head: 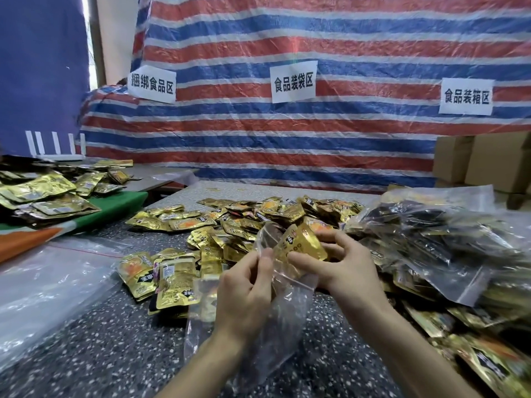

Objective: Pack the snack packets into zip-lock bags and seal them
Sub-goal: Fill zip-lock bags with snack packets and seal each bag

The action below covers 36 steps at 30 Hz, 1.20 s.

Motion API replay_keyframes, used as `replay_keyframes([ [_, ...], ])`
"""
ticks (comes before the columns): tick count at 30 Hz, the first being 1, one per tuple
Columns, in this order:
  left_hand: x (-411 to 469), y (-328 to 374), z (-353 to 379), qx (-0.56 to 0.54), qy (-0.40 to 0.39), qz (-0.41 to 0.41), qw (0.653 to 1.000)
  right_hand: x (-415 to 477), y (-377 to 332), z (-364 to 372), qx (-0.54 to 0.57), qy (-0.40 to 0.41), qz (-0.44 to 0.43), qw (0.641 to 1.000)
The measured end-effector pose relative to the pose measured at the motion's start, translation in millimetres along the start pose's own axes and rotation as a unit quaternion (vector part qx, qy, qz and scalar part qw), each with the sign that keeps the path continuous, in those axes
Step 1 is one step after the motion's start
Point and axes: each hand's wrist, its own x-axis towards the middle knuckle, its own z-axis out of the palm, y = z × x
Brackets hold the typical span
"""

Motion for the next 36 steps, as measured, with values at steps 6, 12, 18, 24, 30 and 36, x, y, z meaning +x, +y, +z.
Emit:
replay_keyframes([
  [6, 4.6, 8.2, -2.5, 0.024, 0.037, 0.033, 0.998, 1.6, -25.6, -27.0, -0.025, -0.19, 0.06, 0.98],
  [12, 3.4, 17.3, 0.8, -0.047, 0.018, 0.074, 0.996, 13.9, -31.9, -42.3, 0.17, -0.052, 0.032, 0.984],
  [18, 12.8, 9.1, -14.1, 0.074, 0.077, 0.013, 0.994, 12.1, -18.8, -28.1, 0.168, 0.01, 0.01, 0.986],
  [24, 30.3, -22.8, -54.5, 0.55, -0.001, -0.312, 0.775, 10.6, -8.9, -26.6, 0.105, 0.101, 0.006, 0.989],
  [30, 34.0, -24.8, -66.2, 0.515, 0.004, -0.376, 0.77, 7.8, -5.2, -24.0, 0.104, 0.12, 0.005, 0.987],
  [36, 32.6, -6.5, -64.3, 0.551, 0.021, -0.289, 0.783, 7.2, 0.0, -21.1, 0.1, 0.097, -0.006, 0.99],
])
